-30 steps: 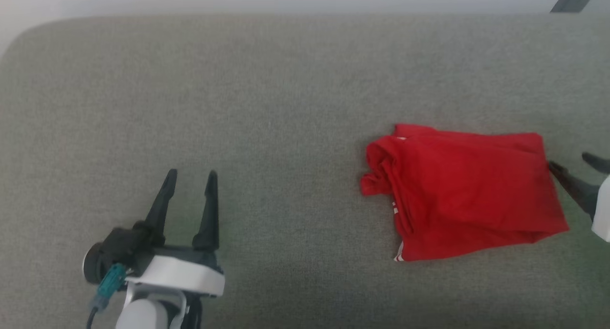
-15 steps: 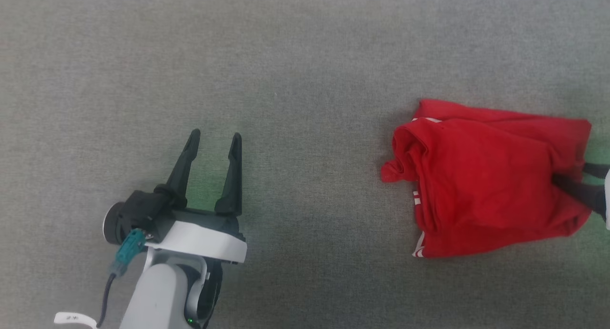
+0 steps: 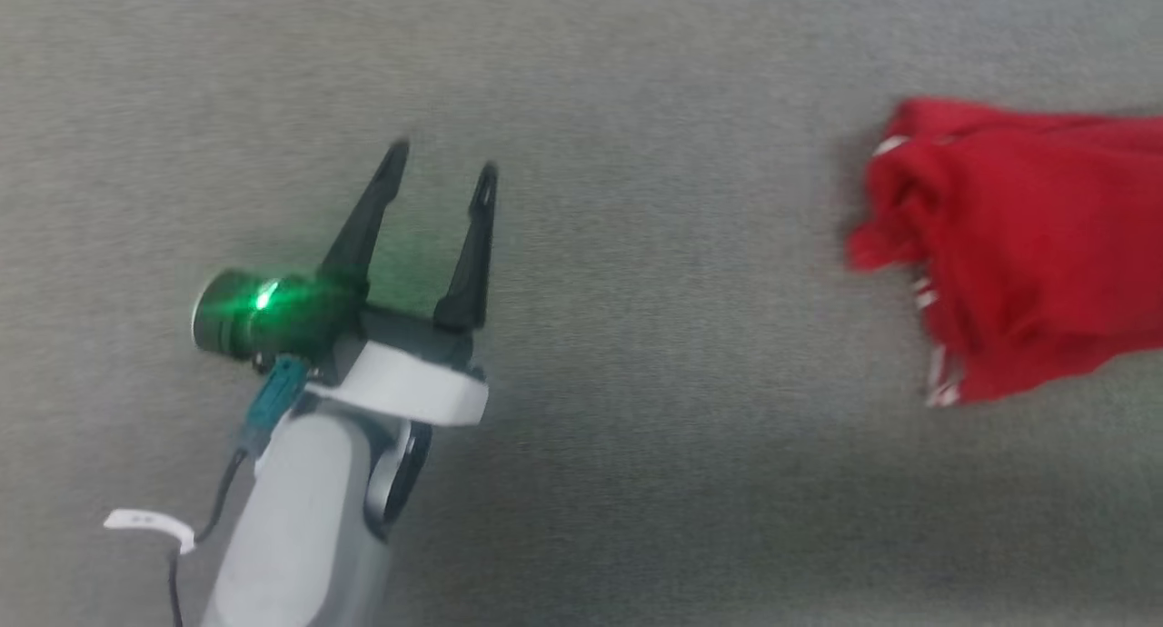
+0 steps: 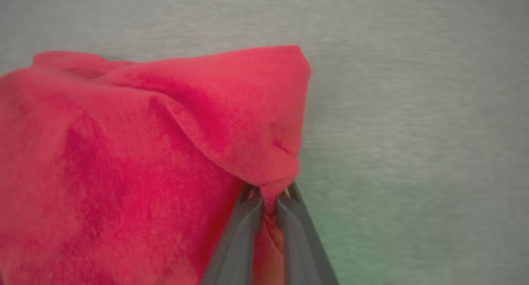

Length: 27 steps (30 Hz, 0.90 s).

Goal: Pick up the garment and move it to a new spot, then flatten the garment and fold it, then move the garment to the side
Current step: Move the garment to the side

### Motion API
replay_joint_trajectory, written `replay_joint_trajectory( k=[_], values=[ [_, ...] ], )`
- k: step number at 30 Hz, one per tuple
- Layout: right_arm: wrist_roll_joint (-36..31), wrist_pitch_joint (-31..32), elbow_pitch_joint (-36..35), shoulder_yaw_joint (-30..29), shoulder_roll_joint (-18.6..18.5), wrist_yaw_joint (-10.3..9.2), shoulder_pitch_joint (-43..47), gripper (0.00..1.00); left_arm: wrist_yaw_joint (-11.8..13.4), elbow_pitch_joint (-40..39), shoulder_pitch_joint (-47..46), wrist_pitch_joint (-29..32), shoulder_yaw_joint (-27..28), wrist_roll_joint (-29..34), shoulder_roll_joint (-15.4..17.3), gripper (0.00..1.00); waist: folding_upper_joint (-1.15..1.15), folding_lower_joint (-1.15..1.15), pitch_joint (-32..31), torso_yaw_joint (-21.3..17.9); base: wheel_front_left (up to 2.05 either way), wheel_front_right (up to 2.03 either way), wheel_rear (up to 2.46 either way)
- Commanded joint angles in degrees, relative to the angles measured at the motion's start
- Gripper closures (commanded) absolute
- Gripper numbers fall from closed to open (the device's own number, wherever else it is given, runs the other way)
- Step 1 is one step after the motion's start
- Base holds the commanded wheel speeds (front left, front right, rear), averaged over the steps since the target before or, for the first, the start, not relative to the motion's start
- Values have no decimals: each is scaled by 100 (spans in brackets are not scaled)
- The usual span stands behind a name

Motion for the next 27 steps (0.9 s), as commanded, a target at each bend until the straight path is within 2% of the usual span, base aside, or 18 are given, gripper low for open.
replay_joint_trajectory(
  k=[1,6,13,20,27],
  values=[
    [70,-197,159,-165,-130,-9,68,100,-39,-3,-237,-26,-54,111,8,0,0,0,218,-294,0,0,0],
    [136,-774,923,-568,-354,-8,-100,100,-106,133,-931,-27,-310,294,131,0,0,0,552,-602,0,0,0],
    [-128,-1465,1950,-661,-252,-8,-945,100,-133,386,-1943,-26,-646,459,331,0,0,0,996,-841,0,0,0],
    [-614,-2029,3056,-232,109,-8,-2055,100,-134,623,-2692,-26,-899,565,531,0,0,0,1268,-955,0,0,0],
    [-857,-2392,3823,348,450,-8,-2636,100,-123,682,-2774,-26,-987,570,673,0,0,0,1345,-986,0,0,0]
  ],
)
